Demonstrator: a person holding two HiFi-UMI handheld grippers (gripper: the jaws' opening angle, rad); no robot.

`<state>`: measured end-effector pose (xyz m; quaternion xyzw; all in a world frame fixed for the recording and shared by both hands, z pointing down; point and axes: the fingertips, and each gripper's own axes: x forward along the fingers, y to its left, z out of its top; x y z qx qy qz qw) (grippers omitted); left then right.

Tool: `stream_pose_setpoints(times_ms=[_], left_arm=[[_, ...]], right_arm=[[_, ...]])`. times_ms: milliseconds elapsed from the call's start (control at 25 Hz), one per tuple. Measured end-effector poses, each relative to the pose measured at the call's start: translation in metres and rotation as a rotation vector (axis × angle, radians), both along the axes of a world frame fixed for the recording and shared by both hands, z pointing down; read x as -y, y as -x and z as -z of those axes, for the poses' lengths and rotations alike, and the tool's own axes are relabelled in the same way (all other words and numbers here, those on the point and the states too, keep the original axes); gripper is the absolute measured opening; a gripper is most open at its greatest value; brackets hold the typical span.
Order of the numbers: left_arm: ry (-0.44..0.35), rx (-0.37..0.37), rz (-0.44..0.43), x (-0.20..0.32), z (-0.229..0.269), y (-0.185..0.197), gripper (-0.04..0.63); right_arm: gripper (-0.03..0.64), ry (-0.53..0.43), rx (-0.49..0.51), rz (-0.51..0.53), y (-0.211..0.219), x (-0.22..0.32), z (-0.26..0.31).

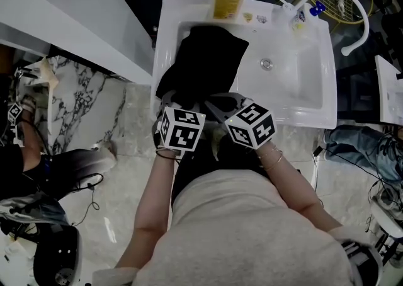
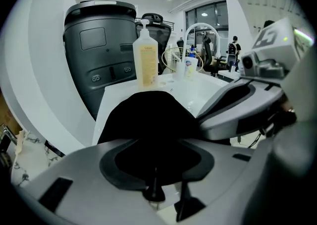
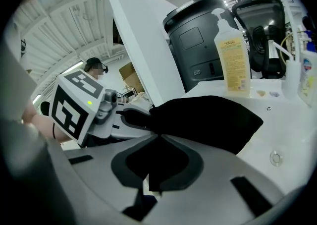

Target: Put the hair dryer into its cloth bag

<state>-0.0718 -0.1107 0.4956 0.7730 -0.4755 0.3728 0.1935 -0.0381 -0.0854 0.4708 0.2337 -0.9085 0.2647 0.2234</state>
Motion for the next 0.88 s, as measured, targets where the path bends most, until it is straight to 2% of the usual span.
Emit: stream_pose_setpoints(times_ms=[280,400,560,880], left_arm=[[-0.042,-0.034,0.068,-0.019,0.025,0.018,0.14],[-0.03,-0.056,0.097,-0.03,0.026,0.026,0.14],[0.003,-0.078,0.116,-0.042,0.017,0.029,0.14],[-0.013,-0.103,0.12,-0.054,0.024,0.028,0.125]], right_arm=[[0.014,-0.011,-0.014,-0.006,0.0,-0.005,0.0],[0.026,-0.009,-0.049,0.02,0.0,-0.012,-0.004],[0.072,0.017,-0.083,0.076,0.001,-0.027,-0.013],[0.149,0.069,-0.17,0.183,0.001,-0.053,-0.026]])
